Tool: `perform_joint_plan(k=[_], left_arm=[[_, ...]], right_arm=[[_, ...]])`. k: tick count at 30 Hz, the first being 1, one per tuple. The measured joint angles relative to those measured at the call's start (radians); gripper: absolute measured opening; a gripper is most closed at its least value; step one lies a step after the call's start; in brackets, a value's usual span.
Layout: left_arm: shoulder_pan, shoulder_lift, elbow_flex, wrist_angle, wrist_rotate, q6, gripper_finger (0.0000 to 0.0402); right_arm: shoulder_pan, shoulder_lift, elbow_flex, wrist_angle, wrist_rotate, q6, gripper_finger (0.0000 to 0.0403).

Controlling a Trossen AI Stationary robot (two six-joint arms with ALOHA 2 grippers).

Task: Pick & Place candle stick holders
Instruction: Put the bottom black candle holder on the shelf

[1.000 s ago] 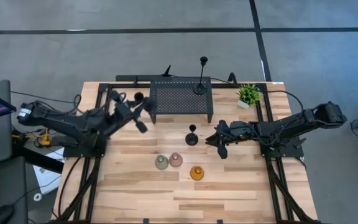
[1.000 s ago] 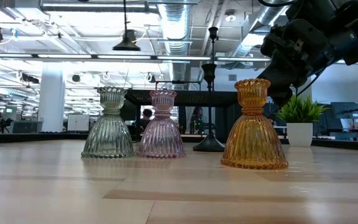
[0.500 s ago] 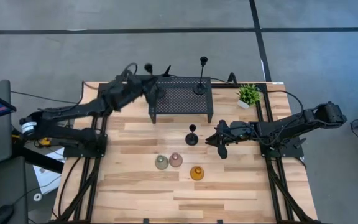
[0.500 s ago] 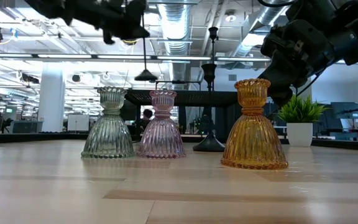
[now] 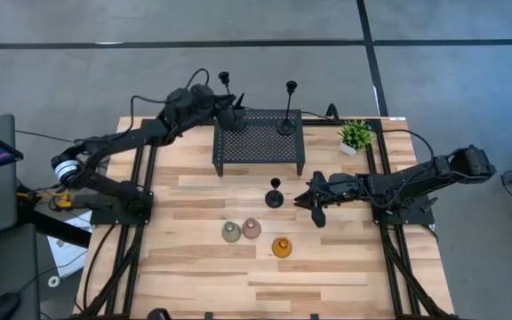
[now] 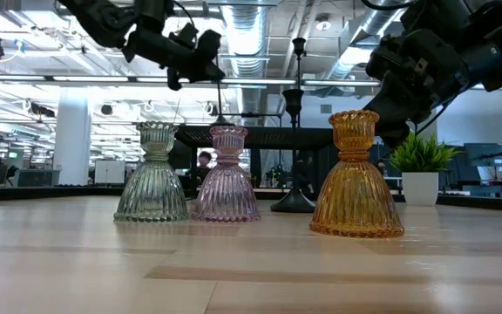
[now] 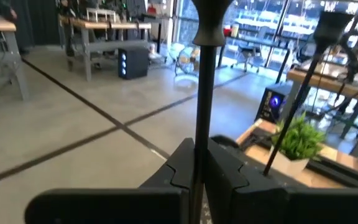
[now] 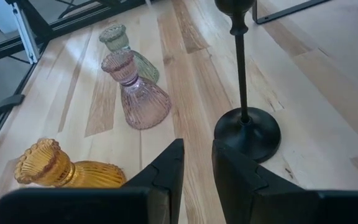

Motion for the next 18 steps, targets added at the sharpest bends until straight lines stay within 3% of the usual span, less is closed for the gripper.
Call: perform_joint_plan(k=[18], left_arm=[[0.022,0.01,0.016,-0.099,-0.032,0.005,0.0018]], right_arm=[[0.0,0.0,0.0,-0.004,0.0,0.0,0.0075]])
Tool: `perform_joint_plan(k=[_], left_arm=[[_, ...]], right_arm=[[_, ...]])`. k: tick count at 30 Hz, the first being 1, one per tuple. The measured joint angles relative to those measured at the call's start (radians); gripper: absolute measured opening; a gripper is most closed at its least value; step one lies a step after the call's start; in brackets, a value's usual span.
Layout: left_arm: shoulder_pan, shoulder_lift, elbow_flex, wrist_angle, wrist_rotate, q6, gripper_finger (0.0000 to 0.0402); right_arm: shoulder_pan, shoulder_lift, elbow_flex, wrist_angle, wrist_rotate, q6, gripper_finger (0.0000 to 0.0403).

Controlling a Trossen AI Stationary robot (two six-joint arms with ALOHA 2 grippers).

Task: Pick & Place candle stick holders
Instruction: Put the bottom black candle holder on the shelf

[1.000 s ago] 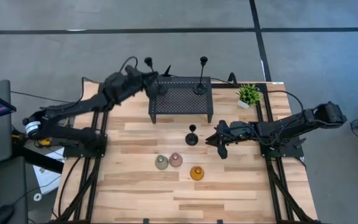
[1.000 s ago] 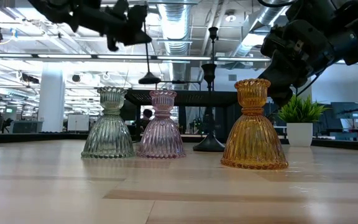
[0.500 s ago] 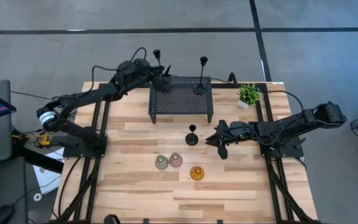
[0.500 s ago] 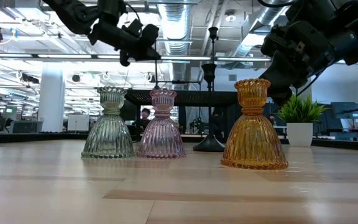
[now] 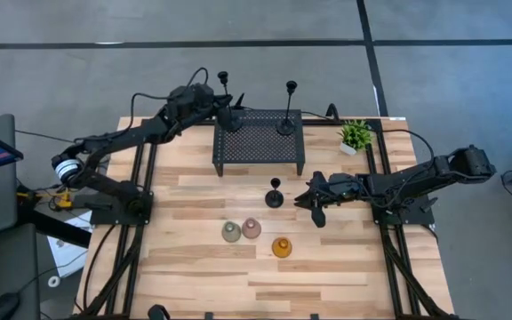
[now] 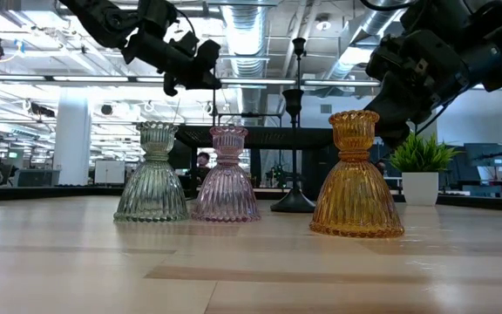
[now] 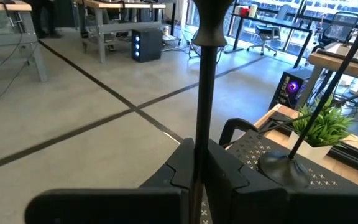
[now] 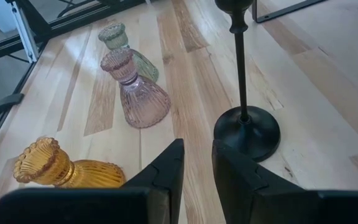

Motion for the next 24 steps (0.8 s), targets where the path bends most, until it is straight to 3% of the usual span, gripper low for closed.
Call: perform_joint_plan(k=[16,24], left_arm=[[-0.002,0.002,-0.002,-0.011,0.0,-0.005,0.0077],[-0.011,0.002,-0.002,-0.007,0.0,-0.005,0.0129]], right_arm=[[0.0,0.0,0.0,-0.015,0.0,0.0,0.0075],[0.0,0.0,0.0,-0.015,0.0,0.0,0.0075]])
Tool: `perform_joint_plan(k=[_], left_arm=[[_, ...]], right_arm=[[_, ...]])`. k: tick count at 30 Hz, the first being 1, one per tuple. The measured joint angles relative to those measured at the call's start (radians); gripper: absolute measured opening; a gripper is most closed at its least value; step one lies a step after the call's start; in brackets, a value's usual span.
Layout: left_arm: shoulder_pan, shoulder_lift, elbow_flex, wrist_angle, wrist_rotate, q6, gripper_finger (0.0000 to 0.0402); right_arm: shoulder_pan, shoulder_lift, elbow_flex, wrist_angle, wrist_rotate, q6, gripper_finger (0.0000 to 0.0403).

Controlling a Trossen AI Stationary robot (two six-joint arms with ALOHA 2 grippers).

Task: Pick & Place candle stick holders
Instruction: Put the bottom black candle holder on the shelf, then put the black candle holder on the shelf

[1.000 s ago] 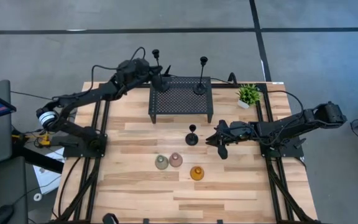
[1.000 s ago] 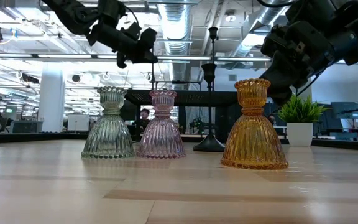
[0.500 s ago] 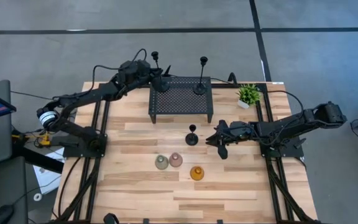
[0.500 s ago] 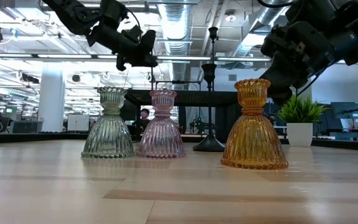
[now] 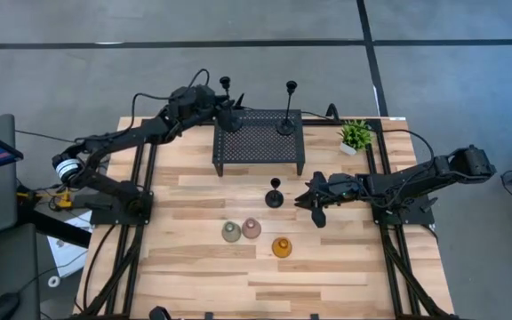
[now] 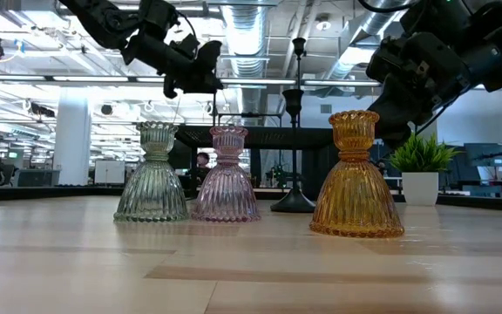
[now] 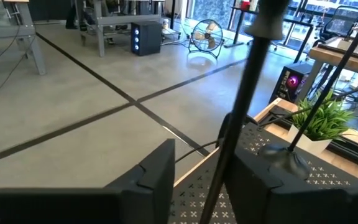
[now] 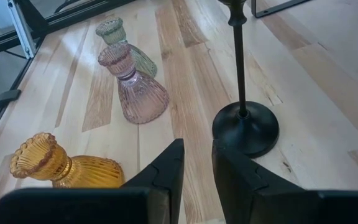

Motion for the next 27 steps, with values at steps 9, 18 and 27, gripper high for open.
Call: perform_joint_plan(k=[9,18,27], left_arm=[[-0.021,-0.006,0.0,-0.001,0.003,-0.022,0.0205],[-0.021,-0.145,0.0,-0.115,0.031,0.006,0.0225],[-0.034,-0.331,0.0,-0.328,0.191,0.007,0.0207]], right_arm=[[0.0,0.0,0.0,0.0,0.0,0.0,0.0075],[0.0,0.0,0.0,-0.003,0.0,0.0,0.0075],[0.0,0.0,0.0,-0.006,0.0,0.0,0.0075]])
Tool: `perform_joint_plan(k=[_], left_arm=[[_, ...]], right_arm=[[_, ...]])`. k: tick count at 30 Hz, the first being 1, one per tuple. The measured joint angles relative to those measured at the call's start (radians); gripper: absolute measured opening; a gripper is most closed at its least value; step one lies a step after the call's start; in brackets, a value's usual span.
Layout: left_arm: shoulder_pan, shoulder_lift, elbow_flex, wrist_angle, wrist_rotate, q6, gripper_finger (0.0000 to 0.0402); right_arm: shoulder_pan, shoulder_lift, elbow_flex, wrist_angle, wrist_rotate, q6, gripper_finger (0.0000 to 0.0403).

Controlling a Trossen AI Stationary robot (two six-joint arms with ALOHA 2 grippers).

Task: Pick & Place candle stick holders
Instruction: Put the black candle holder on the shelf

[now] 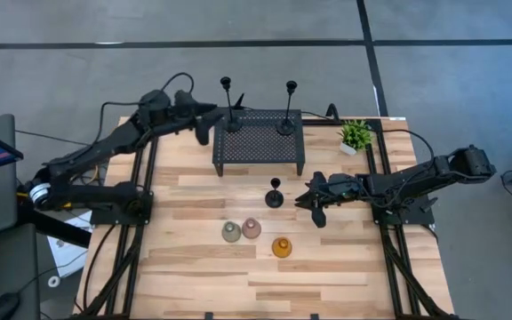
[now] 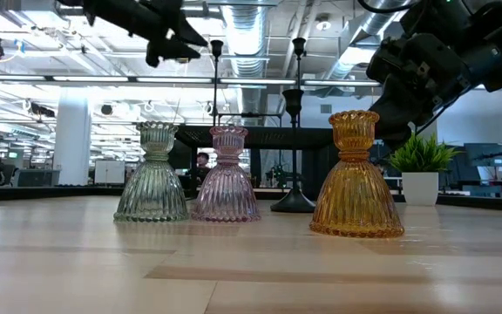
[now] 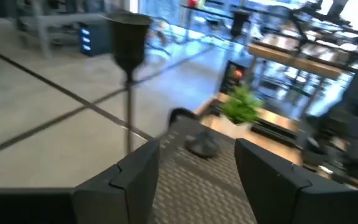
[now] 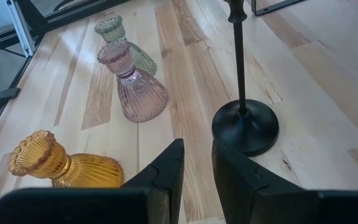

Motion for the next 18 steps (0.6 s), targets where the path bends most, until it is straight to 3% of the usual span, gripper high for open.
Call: perform_joint_plan(k=[7,16,18], left_arm=[[-0.043,-0.095,0.0,-0.096,0.106,0.001,0.0155],[-0.127,-0.166,-0.013,-0.192,0.147,0.082,0.0018],[-0.152,-0.189,-0.043,-0.196,0.148,0.1,0.0007]], right_arm=[[0.0,0.0,0.0,0.0,0.0,0.0,0.0075],[0.001,0.0,0.0,0.002,0.0,0.0,0.0075],[0.001,0.0,0.0,0.003,0.0,0.0,0.0075]])
